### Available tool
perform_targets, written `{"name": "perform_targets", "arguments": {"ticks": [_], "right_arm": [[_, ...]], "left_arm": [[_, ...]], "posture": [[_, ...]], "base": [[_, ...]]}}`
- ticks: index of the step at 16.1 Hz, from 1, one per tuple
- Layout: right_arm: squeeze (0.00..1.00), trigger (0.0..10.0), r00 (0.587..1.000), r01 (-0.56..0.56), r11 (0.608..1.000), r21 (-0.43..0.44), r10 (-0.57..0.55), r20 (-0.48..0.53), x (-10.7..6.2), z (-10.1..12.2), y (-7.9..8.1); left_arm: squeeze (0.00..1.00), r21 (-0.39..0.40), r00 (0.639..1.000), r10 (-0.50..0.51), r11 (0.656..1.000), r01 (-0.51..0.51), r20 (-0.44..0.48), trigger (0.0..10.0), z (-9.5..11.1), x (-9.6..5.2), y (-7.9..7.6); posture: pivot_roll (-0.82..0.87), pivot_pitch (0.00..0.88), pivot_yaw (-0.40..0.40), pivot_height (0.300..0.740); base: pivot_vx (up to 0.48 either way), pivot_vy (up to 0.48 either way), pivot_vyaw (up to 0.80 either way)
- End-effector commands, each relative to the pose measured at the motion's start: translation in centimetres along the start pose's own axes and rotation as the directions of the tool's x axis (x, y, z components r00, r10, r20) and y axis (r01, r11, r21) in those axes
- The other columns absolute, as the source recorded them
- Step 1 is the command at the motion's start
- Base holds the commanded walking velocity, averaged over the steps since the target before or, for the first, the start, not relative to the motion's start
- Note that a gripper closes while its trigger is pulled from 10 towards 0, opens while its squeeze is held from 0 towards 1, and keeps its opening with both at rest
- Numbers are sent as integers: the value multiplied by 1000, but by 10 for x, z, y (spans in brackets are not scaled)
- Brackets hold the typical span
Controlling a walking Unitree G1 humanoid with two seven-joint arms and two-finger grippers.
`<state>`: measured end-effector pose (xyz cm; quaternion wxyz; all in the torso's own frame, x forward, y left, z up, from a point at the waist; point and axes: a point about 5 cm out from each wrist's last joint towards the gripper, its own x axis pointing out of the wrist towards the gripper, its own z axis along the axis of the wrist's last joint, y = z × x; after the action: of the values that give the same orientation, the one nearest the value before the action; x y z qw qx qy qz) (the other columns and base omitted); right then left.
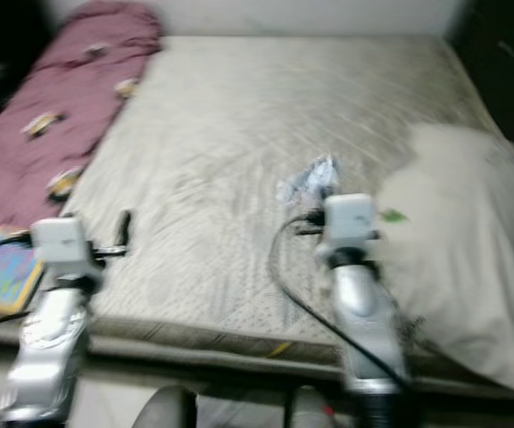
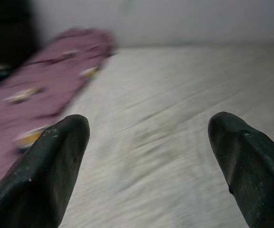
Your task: Clean up the room
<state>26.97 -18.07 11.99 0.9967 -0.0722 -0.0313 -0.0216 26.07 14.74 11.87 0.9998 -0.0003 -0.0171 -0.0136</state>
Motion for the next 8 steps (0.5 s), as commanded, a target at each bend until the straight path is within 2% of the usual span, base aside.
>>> {"name": "perform_targets", "arguments": {"ticks": [1, 8], "right_arm": [[0, 10000, 999, -28, 999, 33, 27, 29, 5, 7, 12], [0, 10000, 999, -35, 999, 29, 34, 19, 4, 4, 13]], "left_arm": [[0, 27, 999, 34, 999, -34, -19, 10000, -4, -5, 14], [0, 22, 999, 29, 999, -29, -24, 10000, -5, -4, 12]], "posture": [[-48, 0, 40, 740], [-46, 0, 33, 740]], "base": [[0, 0, 0], [0, 0, 0]]}}
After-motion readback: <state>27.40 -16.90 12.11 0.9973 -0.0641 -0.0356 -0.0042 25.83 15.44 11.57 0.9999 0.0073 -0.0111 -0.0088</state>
